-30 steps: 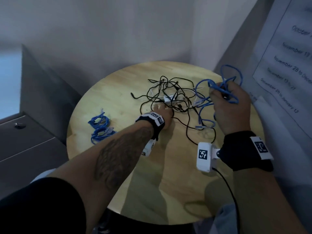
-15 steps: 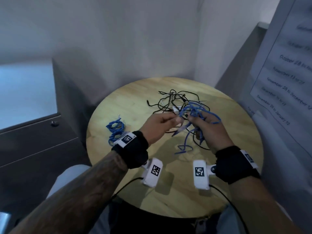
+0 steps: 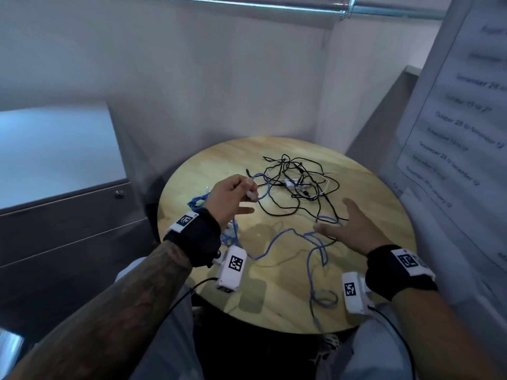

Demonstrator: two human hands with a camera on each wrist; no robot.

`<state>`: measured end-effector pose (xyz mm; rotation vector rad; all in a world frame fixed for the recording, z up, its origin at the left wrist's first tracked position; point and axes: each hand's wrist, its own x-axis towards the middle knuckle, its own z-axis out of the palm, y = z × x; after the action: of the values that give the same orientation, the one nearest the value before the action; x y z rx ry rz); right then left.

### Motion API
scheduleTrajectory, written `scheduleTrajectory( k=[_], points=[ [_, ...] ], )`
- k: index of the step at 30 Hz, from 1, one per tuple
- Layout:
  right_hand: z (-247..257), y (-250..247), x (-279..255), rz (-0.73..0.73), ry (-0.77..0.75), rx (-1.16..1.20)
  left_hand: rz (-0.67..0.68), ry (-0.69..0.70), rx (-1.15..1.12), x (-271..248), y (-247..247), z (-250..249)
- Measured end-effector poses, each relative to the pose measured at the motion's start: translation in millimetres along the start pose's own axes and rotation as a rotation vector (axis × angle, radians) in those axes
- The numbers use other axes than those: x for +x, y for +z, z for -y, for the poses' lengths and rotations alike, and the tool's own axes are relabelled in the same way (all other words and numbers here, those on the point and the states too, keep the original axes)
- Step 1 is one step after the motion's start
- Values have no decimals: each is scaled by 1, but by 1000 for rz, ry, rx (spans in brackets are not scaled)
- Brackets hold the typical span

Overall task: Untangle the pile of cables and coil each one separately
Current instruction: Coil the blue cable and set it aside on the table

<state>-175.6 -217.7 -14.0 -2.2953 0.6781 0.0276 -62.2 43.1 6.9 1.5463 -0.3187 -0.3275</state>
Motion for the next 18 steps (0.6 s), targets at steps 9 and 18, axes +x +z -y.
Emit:
scheduleTrajectory(
  k=[9,18],
  points=[
    [72,24,-26,12,-414,665,322,-76,-223,-10,36,-13],
    [95,13,-21,-140,-545,677,96,90,47,5,44,-32]
  ],
)
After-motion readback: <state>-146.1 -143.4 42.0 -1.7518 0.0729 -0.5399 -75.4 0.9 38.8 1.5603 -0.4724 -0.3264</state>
